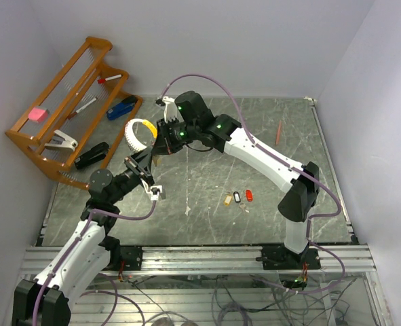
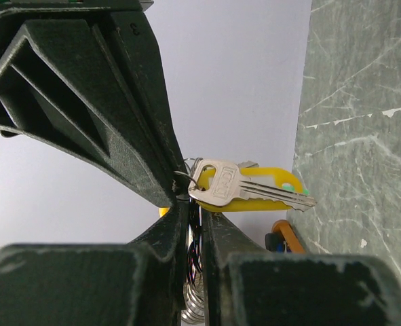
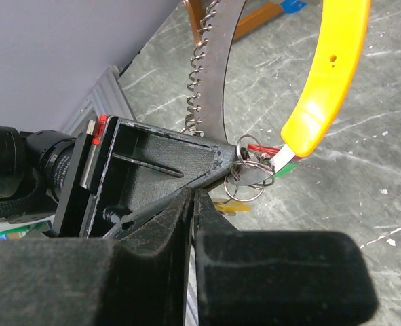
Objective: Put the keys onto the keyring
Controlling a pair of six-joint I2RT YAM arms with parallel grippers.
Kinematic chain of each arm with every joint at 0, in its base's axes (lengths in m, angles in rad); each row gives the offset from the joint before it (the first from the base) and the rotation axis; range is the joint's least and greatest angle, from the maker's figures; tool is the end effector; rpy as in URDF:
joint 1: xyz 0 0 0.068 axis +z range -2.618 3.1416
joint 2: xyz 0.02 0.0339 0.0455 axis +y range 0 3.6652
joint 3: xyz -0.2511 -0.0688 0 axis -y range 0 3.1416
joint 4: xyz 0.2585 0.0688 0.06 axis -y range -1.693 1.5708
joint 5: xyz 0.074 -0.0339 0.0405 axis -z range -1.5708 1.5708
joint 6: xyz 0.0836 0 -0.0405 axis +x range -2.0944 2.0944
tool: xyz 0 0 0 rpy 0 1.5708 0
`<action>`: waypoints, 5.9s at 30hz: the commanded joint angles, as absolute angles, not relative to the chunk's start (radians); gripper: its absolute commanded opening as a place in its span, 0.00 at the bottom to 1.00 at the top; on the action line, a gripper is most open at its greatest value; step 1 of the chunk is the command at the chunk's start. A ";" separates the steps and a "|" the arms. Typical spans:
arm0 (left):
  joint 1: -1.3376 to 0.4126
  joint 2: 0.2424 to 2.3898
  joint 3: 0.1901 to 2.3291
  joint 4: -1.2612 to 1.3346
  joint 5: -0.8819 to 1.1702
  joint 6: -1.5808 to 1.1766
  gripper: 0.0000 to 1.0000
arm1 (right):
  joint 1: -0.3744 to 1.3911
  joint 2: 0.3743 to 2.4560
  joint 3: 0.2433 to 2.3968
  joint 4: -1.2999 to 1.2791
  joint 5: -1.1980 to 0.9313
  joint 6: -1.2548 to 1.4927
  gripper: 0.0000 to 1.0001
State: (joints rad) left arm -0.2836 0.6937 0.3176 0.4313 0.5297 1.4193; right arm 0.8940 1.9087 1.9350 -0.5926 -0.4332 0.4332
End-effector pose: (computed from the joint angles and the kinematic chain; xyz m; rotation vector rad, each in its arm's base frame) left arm 0.2141 -0.1064 0.2430 1.3973 0.6582 0.5044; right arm 0.2774 0.4013 0.3368 -0.8047 2.1998 1.1898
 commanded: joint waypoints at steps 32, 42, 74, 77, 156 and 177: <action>-0.293 0.716 0.321 0.760 0.512 1.150 0.07 | 0.873 1.755 1.844 -0.409 -0.423 0.538 0.26; -0.293 0.730 0.330 0.784 0.521 1.065 0.07 | 0.827 1.673 1.784 -0.336 -0.473 0.508 0.27; -0.293 0.715 0.431 0.611 0.927 0.606 0.07 | 0.816 1.391 1.393 -0.234 -0.587 -0.294 0.39; -0.293 0.729 0.433 0.610 0.958 0.606 0.07 | 0.816 1.394 1.390 -0.229 -0.615 -0.297 0.37; -0.395 1.024 0.340 1.444 1.052 0.094 0.07 | 0.993 1.223 1.254 -0.340 -0.435 -0.298 0.20; -0.414 0.983 0.341 1.390 1.055 0.136 0.07 | 1.018 1.218 1.210 -0.235 -0.394 -0.300 0.23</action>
